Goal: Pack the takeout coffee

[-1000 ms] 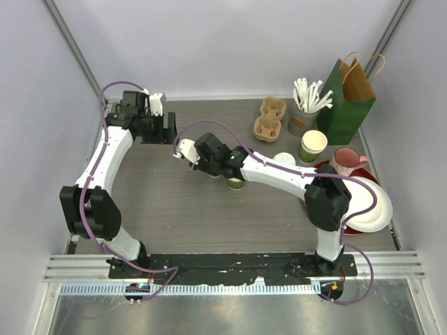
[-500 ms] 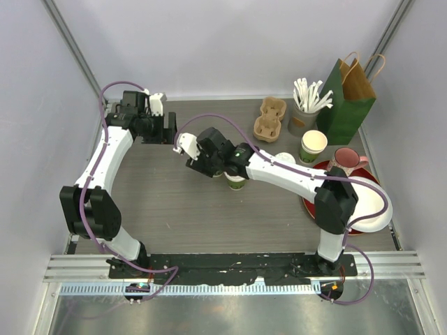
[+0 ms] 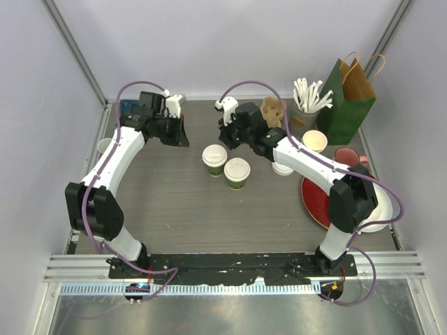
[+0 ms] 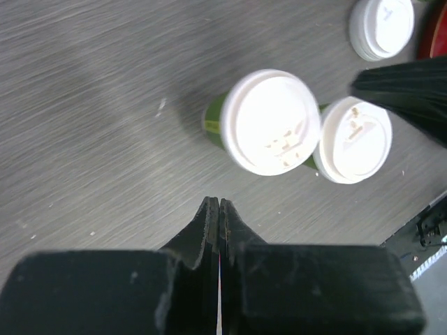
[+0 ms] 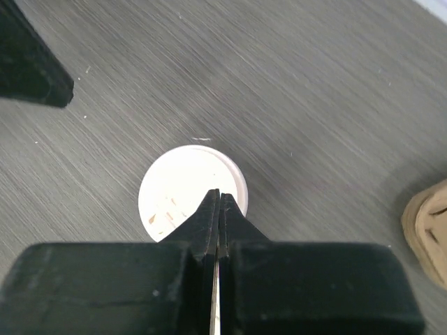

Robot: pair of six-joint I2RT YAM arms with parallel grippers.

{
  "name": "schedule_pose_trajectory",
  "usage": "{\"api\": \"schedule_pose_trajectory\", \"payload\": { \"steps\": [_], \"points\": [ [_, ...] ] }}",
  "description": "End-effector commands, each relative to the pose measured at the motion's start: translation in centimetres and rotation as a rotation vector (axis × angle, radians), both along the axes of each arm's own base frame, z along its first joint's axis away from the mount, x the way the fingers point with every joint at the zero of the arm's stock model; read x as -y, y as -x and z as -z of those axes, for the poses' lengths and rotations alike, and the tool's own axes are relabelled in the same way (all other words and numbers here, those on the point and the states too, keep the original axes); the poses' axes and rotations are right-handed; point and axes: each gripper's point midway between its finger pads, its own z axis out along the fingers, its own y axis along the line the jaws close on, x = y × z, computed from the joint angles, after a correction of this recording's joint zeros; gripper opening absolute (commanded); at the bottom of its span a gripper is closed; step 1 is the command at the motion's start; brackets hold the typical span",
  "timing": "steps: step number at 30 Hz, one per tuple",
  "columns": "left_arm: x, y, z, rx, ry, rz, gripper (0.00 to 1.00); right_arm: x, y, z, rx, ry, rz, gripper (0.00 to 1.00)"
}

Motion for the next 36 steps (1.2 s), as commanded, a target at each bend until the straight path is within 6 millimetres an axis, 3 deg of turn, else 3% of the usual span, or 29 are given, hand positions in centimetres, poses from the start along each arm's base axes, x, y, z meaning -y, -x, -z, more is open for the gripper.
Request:
{"api": "schedule_pose_trajectory", "payload": {
  "steps": [1, 5, 9, 11, 15, 16, 18, 19, 22, 24, 27, 36],
  "points": [
    [3.9, -0.3, -0.3, 0.05, 0.038, 0.101, 0.0, -1.6, 0.5, -1.3, -0.035, -0.138, 0.007, 0.01],
    [5.6, -0.6, 0.6, 0.04, 0.023, 0.131, 0.0, -1.5, -0.3, -1.3, -0.041, -0.149, 0.016, 0.01],
    [6.8, -0.8, -0.3, 0.063, 0.034, 0.154, 0.0, -1.7, -0.2, -2.7, -0.023, -0.166, 0.003, 0.01],
    [7.2, -1.2, -0.5, 0.088, 0.04, 0.153, 0.0, -1.6, -0.2, -2.4, -0.028, -0.163, 0.0, 0.01],
    [7.6, -1.5, 2.8, 0.025, 0.021, 0.144, 0.0, -1.2, 0.0, 1.4, -0.112, -0.15, 0.014, 0.01],
    [7.9, -1.2, 3.8, -0.004, 0.014, 0.155, 0.0, -0.7, 0.5, 3.8, -0.157, -0.134, 0.025, 0.01],
    [8.1, -0.9, 6.3, -0.059, -0.008, 0.163, 0.0, -0.4, 0.7, 5.6, -0.186, -0.148, 0.045, 0.01],
    [7.9, -1.0, 7.1, -0.066, -0.022, 0.16, 0.0, 0.4, 1.0, 8.0, -0.232, -0.126, 0.062, 0.01],
    [7.0, -1.1, 9.5, -0.094, -0.09, 0.15, 0.0, 0.8, 1.4, 10.3, -0.284, -0.109, 0.071, 0.01],
    [6.9, -0.7, 9.8, -0.104, -0.091, 0.157, 0.0, 1.0, 1.4, 10.1, -0.281, -0.107, 0.074, 0.01],
    [7.1, -0.7, 8.3, -0.076, -0.067, 0.162, 0.0, 0.9, 1.1, 8.5, -0.253, -0.112, 0.07, 0.01],
    [8.3, -0.6, -0.4, 0.072, 0.041, 0.184, 0.0, -0.3, -0.3, 0.9, -0.134, -0.161, 0.017, 0.01]
  ]
}}
